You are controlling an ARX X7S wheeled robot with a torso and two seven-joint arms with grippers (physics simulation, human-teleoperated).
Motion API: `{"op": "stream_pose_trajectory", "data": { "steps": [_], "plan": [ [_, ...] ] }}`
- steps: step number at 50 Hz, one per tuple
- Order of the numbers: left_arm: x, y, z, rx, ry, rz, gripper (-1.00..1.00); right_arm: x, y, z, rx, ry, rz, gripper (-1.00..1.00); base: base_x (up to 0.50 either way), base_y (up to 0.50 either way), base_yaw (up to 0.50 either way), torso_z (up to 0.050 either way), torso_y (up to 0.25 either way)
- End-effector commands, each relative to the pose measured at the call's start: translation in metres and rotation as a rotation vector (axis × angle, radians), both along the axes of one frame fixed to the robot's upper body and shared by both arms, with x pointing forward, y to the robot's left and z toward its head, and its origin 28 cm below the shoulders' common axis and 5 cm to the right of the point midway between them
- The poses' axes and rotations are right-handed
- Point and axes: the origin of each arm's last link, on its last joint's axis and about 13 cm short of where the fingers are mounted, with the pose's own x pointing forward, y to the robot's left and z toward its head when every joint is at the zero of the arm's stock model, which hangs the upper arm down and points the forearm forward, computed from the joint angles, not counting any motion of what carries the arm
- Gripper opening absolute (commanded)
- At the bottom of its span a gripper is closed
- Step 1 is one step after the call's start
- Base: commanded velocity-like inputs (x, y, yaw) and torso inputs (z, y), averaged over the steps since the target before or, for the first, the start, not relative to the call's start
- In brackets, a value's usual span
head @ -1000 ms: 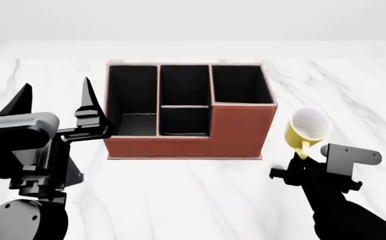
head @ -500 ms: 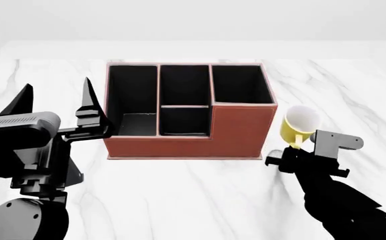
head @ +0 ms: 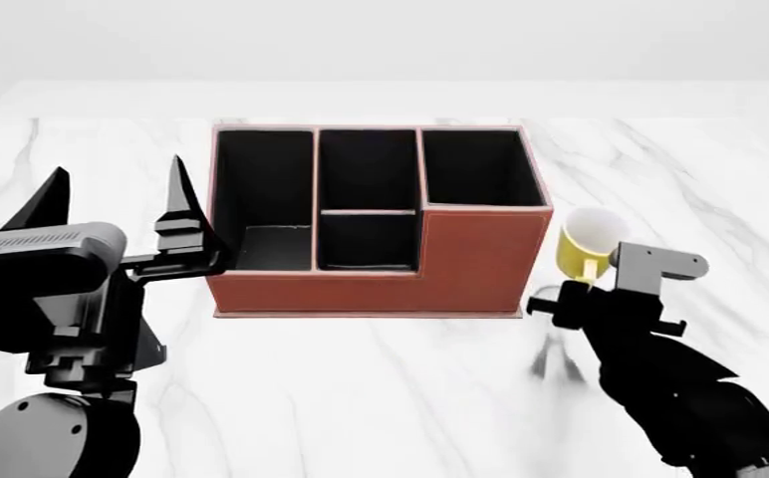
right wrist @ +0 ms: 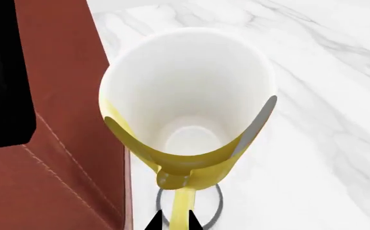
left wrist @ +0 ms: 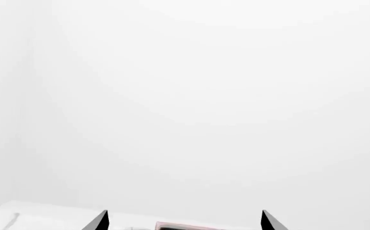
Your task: Pick up the yellow and white mug and place it to the right of the caddy.
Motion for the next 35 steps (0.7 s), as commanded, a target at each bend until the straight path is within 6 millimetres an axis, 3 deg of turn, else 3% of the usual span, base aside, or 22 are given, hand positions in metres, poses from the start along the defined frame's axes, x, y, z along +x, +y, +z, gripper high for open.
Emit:
{"op": "stream_pose_trajectory", "data": {
  "steps": [1, 35],
  "plan": [
    [0.001, 0.0, -0.001, 0.003, 0.002, 0.001, 1.0, 0.011, -0.002, 0.002, -0.029, 0.007, 0.002, -1.0, 0.0, 0.0, 0.0, 0.0, 0.0],
    [0.002, -0.001, -0.001, 0.007, 0.004, 0.001, 1.0, 0.02, -0.001, -0.024, -0.014, 0.075, -0.002, -1.0, 0.0, 0.0, 0.0, 0.0, 0.001]
  ]
}}
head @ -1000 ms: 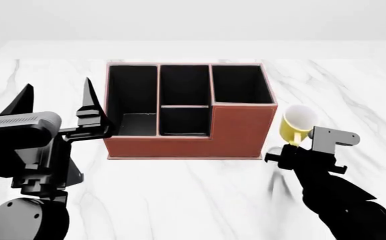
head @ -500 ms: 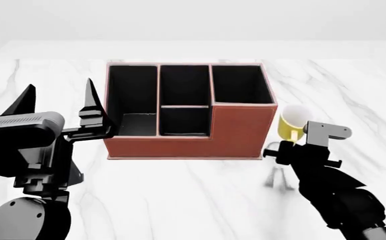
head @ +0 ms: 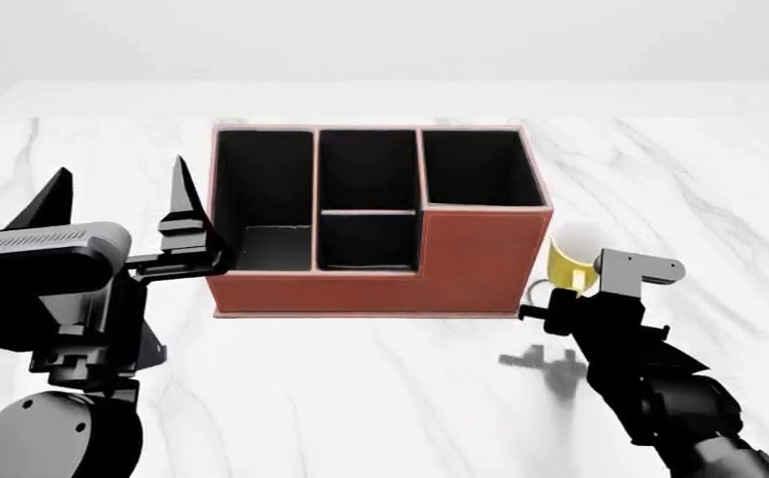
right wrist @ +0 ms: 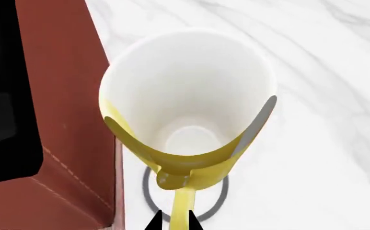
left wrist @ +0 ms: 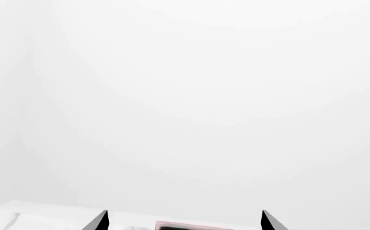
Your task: Pick up the yellow and white mug and place it to the right of the caddy.
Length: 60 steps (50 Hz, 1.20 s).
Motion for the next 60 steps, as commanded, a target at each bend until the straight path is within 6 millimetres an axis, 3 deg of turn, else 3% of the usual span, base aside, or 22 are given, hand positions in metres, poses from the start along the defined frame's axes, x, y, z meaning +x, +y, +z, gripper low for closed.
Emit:
{"op": "stream_pose_trajectory", "data": {
  "steps": [1, 60],
  "plan": [
    [0.0, 0.0, 0.0, 0.002, 0.0, 0.0, 1.0, 0.003, -0.002, -0.005, -0.012, 0.004, -0.005, -1.0, 0.0, 0.0, 0.0, 0.0, 0.0],
    [0.001, -0.001, -0.002, 0.006, 0.006, 0.0, 1.0, -0.005, 0.0, -0.038, 0.024, 0.093, -0.003, -1.0, 0.0, 0.0, 0.0, 0.0, 0.001]
  ]
}}
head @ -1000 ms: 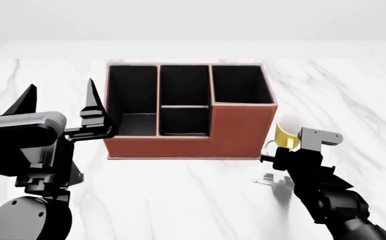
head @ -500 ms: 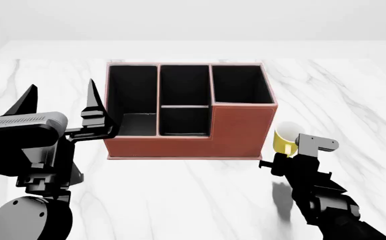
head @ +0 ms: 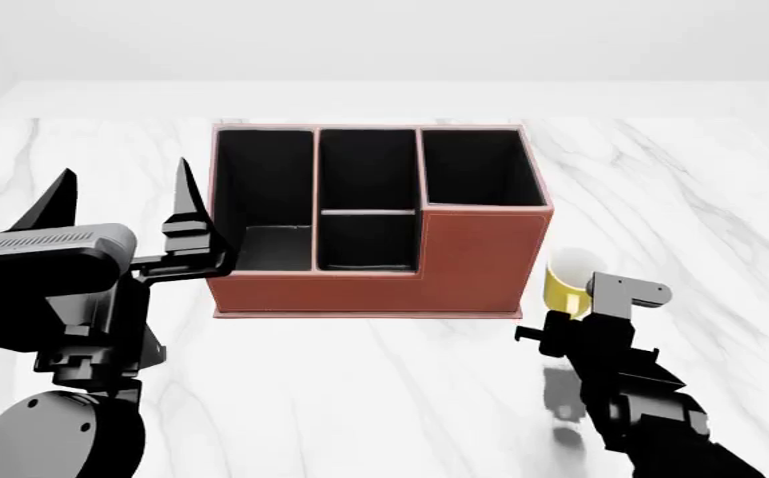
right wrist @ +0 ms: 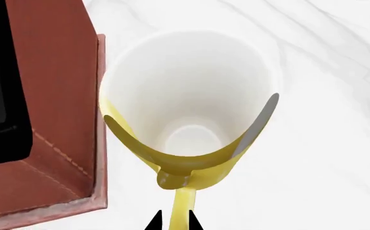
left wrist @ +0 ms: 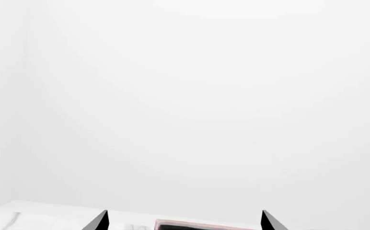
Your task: Pick up the yellow and white mug and place it to the right of the caddy.
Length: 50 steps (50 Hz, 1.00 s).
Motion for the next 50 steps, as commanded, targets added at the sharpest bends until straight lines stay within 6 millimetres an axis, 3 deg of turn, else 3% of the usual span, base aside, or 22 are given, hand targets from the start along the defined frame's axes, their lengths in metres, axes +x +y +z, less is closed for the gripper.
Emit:
{"op": "stream_pose_trajectory", "data": {
  "steps": [1, 12, 13, 44, 50],
  "plan": [
    [0.001, 0.0, 0.0, 0.001, 0.001, 0.0, 1.0, -0.005, 0.001, -0.008, 0.009, 0.027, 0.006, -1.0, 0.0, 0.0, 0.0, 0.0, 0.0],
    [0.001, 0.0, 0.0, 0.004, 0.002, 0.001, 1.0, -0.007, 0.003, -0.011, 0.009, 0.041, 0.004, -1.0, 0.0, 0.0, 0.0, 0.0, 0.0],
    [0.001, 0.0, 0.0, 0.004, 0.002, 0.001, 1.0, -0.007, 0.003, -0.011, 0.002, 0.043, 0.004, 1.0, 0.0, 0.0, 0.0, 0.0, 0.0],
    [0.001, 0.0, -0.001, 0.004, 0.002, 0.0, 1.0, -0.007, 0.0, -0.011, 0.001, -0.006, 0.004, 1.0, 0.0, 0.0, 0.0, 0.0, 0.0],
    [0.0, -0.001, -0.001, 0.005, 0.001, -0.001, 1.0, -0.023, 0.0, -0.003, -0.027, -0.041, -0.013, 1.0, 0.0, 0.0, 0.0, 0.0, 0.0]
  ]
}}
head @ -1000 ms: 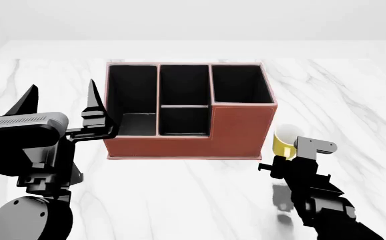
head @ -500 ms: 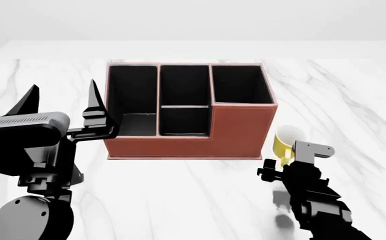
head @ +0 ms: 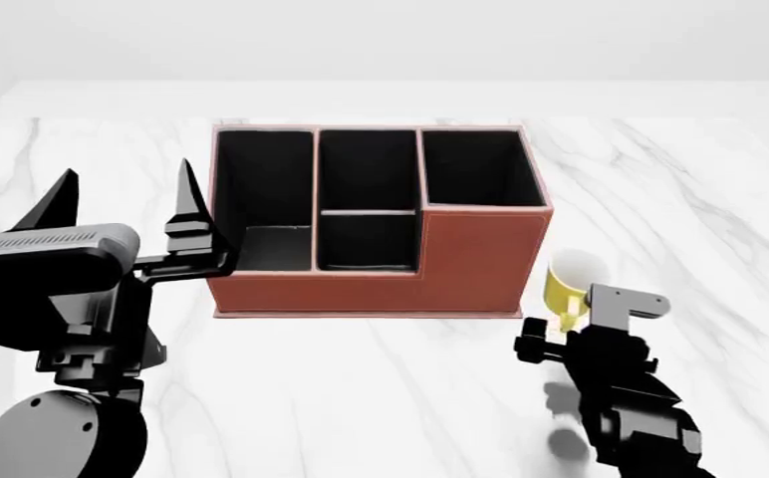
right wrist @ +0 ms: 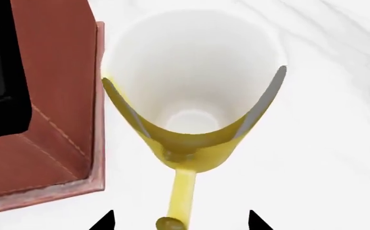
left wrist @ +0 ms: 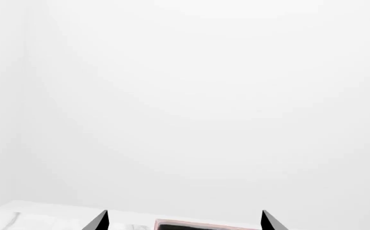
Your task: Pick up the yellow and white mug and place it to the right of the caddy.
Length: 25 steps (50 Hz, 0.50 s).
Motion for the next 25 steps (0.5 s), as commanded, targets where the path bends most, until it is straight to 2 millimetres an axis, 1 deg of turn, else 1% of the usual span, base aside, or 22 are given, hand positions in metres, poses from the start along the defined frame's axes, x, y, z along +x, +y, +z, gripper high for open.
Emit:
{"op": "stream_pose_trajectory", "data": {
  "steps": [1, 10, 25],
  "plan": [
    [0.0, 0.0, 0.0, 0.001, -0.001, -0.001, 1.0, -0.017, 0.0, 0.008, -0.015, -0.055, -0.021, 1.0, 0.0, 0.0, 0.0, 0.0, 0.0],
    [-0.001, -0.001, 0.0, 0.002, -0.002, -0.003, 1.0, -0.039, 0.0, 0.014, 0.001, -0.096, -0.042, 1.0, 0.0, 0.0, 0.0, 0.0, 0.0],
    [-0.003, 0.0, 0.002, -0.004, -0.006, -0.001, 1.0, -0.062, 0.007, 0.032, -0.056, -0.14, -0.054, 1.0, 0.0, 0.0, 0.0, 0.0, 0.0]
  ]
}}
